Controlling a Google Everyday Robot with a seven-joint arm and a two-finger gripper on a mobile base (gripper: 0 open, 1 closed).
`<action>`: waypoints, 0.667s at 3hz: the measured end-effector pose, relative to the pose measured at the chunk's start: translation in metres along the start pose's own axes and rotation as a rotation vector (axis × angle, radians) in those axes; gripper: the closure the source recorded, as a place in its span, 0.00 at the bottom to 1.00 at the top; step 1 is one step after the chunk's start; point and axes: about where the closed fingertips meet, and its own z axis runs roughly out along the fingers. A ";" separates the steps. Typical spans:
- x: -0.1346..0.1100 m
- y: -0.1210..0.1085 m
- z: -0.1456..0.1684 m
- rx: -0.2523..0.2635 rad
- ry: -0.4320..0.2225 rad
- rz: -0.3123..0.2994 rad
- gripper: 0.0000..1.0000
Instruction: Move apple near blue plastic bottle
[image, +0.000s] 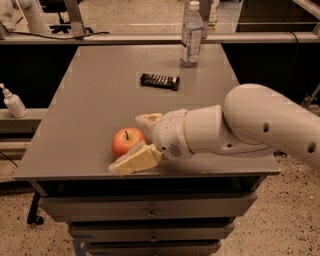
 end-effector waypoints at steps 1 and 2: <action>0.007 0.007 0.004 0.005 -0.004 -0.005 0.41; 0.012 0.007 0.004 0.015 -0.002 -0.007 0.65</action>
Offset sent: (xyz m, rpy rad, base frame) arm -0.0066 -0.0085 -0.0201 -0.0014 -0.0121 -0.0302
